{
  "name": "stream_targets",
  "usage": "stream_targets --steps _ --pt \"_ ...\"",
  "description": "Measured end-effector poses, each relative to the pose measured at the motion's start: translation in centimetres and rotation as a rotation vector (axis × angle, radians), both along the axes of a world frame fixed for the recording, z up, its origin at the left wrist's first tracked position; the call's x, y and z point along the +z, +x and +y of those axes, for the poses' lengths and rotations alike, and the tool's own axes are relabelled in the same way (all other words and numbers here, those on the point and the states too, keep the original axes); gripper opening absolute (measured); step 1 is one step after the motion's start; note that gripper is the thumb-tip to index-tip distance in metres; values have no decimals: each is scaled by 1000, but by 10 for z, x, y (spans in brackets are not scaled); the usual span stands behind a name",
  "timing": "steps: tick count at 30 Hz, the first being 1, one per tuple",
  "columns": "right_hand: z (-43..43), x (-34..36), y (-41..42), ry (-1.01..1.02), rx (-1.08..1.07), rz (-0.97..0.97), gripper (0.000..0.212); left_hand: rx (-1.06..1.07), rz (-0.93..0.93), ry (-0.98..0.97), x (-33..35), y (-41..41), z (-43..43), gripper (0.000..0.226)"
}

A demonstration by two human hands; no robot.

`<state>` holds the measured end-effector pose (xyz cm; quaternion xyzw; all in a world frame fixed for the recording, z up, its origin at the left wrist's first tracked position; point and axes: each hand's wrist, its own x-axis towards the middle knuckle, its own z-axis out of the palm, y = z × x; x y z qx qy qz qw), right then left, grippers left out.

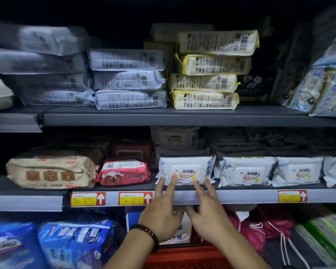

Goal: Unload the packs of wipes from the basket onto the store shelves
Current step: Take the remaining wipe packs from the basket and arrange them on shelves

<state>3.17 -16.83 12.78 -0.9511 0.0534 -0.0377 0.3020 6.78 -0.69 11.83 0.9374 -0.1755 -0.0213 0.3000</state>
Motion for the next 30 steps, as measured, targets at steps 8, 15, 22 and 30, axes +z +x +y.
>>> stream_targets --steps 8,15,22,30 --pt "40 3 -24 45 -9 -135 56 274 -135 -166 13 -27 82 57" --pt "116 13 -4 538 -68 -113 39 477 159 -768 27 -13 138 45" --pt "158 31 42 875 -121 -11 61 424 519 -1004 25 5 145 63" --pt "160 35 50 901 -138 -246 65 347 314 -1005 30 9 148 73"
